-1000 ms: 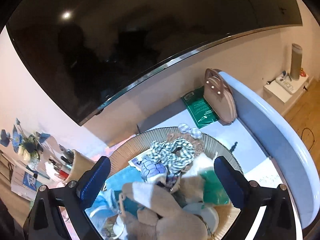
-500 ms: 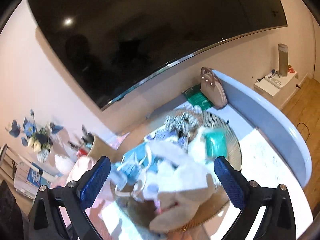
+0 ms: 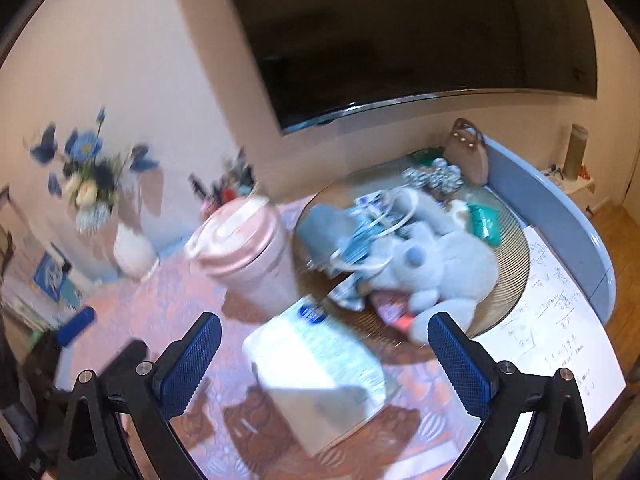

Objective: Organize soft objects

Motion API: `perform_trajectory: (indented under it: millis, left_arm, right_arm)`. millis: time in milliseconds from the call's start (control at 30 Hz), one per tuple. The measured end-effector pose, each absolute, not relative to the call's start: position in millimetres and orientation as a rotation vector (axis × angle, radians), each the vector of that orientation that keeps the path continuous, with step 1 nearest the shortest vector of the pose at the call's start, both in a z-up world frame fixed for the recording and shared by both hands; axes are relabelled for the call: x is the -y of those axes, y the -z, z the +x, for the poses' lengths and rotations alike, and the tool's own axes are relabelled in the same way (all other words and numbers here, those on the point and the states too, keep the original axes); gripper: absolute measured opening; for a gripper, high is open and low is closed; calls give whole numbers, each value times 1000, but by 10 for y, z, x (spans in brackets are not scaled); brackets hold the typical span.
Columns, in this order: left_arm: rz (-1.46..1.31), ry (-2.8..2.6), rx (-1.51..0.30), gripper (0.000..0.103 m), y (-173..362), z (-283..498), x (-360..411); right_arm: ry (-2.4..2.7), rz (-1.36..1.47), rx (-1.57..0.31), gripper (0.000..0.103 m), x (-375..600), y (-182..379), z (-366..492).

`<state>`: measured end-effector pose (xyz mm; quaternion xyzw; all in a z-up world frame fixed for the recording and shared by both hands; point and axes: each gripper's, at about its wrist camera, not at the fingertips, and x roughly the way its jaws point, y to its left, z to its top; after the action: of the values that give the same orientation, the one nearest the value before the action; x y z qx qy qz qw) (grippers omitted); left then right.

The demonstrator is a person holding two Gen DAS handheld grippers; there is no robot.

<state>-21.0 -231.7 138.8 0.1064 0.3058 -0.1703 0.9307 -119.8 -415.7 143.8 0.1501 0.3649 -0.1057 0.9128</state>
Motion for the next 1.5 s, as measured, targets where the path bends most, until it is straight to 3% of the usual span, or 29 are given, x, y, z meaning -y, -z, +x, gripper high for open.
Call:
perform_trajectory:
  millis: [267,700,1000,1500]
  left_arm:
    - [133,205,-648,102,-1279,-212,1468]
    - [60,-28,-740,102,-749,-208,443]
    - [-2,-68,-841,102,-309,-122,122]
    - [-59,-95,-930,102,-3,13,-28]
  right_arm:
    - [190,218,-805,103,3438,-1289,-1035]
    - [51,104,-926,103,2114,-481,-495]
    - [92,137,-980,103,1835,-9,-319]
    - [203,84,-921,103,1700,52,-303]
